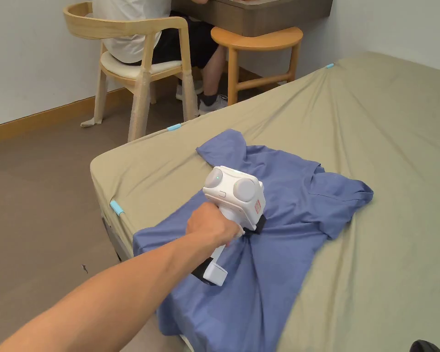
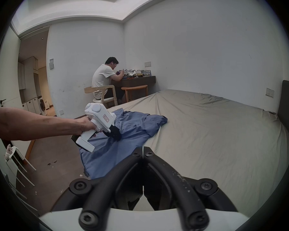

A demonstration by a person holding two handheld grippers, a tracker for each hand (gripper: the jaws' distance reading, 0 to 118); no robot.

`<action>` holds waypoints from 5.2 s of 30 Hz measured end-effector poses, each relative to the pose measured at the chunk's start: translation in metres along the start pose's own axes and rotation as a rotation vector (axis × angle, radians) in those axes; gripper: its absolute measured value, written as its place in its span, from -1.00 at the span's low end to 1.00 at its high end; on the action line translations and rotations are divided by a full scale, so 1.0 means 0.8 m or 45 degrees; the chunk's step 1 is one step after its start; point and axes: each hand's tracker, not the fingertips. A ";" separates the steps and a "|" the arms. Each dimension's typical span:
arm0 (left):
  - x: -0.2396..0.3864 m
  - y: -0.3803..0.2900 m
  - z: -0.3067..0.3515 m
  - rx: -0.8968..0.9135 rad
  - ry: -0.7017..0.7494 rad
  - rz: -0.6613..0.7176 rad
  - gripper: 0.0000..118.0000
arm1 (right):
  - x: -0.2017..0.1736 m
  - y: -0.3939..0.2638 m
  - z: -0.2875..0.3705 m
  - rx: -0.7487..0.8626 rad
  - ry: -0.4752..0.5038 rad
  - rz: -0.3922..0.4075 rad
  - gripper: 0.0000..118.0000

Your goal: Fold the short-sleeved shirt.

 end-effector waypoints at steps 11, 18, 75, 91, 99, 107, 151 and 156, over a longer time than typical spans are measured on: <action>0.002 0.009 0.075 0.117 -0.164 0.019 -0.99 | 0.008 0.007 0.024 0.051 -0.031 -0.008 -1.00; 0.053 0.014 0.212 0.297 -0.347 -0.126 -0.99 | 0.029 0.008 0.076 0.116 -0.109 -0.021 -1.00; 0.658 -0.309 0.124 0.039 -0.979 -0.981 0.58 | 0.180 -0.099 0.399 0.209 -0.867 -0.320 -1.00; 0.370 -0.346 0.330 0.827 -0.818 -0.505 -0.72 | 0.184 -0.116 0.361 0.136 -0.830 -0.350 -1.00; 0.328 -0.385 0.303 0.641 -0.706 -0.399 -1.00 | 0.169 -0.114 0.349 0.109 -0.797 -0.350 -1.00; 0.339 -0.346 0.261 0.477 -0.855 -0.173 -1.00 | 0.163 -0.113 0.348 0.098 -0.789 -0.323 -1.00; 0.479 -0.367 0.161 0.402 -0.511 -0.510 -0.84 | 0.192 -0.108 0.345 0.053 -0.794 -0.341 -1.00; 0.470 -0.362 0.176 0.408 -0.583 -0.472 -0.84 | 0.261 -0.068 0.320 0.077 -0.652 -0.386 -0.99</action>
